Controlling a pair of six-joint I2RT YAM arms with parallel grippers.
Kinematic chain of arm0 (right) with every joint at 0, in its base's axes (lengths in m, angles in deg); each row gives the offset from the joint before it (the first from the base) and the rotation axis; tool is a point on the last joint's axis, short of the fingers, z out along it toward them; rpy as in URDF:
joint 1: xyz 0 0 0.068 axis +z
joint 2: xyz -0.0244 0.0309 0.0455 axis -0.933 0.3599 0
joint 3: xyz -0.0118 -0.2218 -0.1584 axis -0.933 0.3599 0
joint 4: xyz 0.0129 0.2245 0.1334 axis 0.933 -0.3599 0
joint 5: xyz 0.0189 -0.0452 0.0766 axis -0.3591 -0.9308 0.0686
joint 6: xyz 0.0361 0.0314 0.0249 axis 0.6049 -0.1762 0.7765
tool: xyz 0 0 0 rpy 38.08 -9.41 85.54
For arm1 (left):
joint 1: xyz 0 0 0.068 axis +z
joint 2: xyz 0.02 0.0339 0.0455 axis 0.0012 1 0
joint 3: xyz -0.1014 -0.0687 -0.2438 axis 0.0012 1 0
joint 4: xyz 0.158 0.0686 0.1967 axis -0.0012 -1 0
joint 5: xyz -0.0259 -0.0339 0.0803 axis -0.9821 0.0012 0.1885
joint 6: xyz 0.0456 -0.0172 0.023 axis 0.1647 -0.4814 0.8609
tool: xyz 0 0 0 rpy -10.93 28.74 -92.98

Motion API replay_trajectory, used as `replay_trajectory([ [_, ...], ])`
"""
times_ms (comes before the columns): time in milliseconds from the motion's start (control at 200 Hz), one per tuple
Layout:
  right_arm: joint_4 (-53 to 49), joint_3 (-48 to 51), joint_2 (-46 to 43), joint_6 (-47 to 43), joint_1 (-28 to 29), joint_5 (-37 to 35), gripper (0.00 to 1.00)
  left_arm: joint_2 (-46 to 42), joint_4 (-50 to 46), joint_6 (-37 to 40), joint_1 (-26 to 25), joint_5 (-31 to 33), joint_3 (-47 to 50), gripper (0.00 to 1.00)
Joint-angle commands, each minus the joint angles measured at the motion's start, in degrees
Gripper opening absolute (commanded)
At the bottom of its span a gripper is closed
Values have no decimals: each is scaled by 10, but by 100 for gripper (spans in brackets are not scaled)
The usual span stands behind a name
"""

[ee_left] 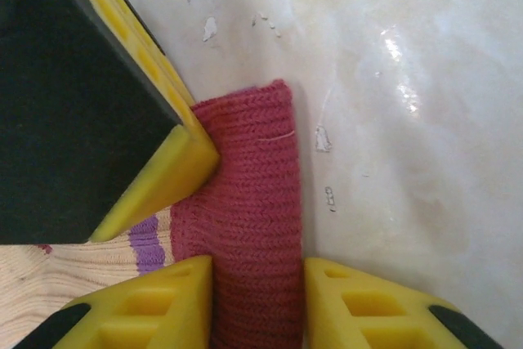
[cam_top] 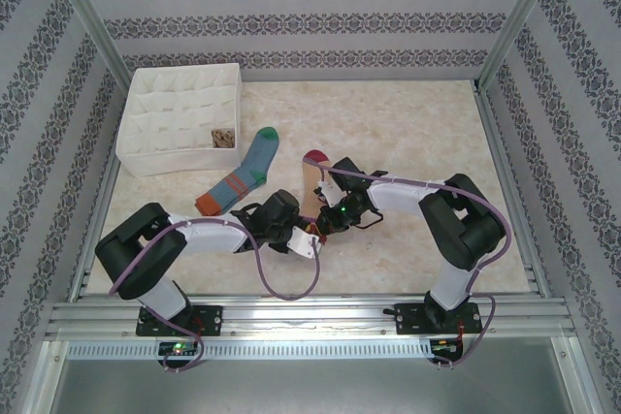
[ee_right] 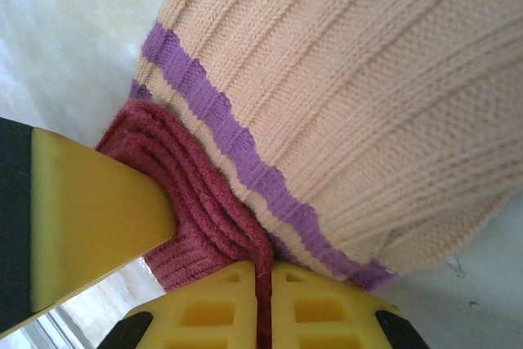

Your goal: Roll the socks

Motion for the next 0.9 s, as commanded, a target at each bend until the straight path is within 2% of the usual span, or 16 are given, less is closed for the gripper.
replay_trajectory([
  [0,-60,25,39,-9,-3,-40,12,28,-52,9,-7,24,-18,18],
  [80,-56,31,28,-6,-5,-40,20,30,-114,-15,-6,15,-49,0],
  [130,-44,41,13,3,-9,-39,24,33,-161,-37,-5,-3,-76,0],
  [230,-5,71,-34,31,-25,-33,41,52,-276,-81,4,-67,-144,0],
  [360,42,107,-103,65,-46,-31,47,79,-356,-137,28,-166,-201,0],
  [500,98,151,-166,95,-69,-34,45,123,-432,-169,47,-222,-269,0],
  [705,213,228,-236,146,-89,-27,29,196,-513,-220,76,-280,-361,0],
  [894,378,300,-265,181,-90,9,30,264,-577,-262,102,-320,-439,0],
])
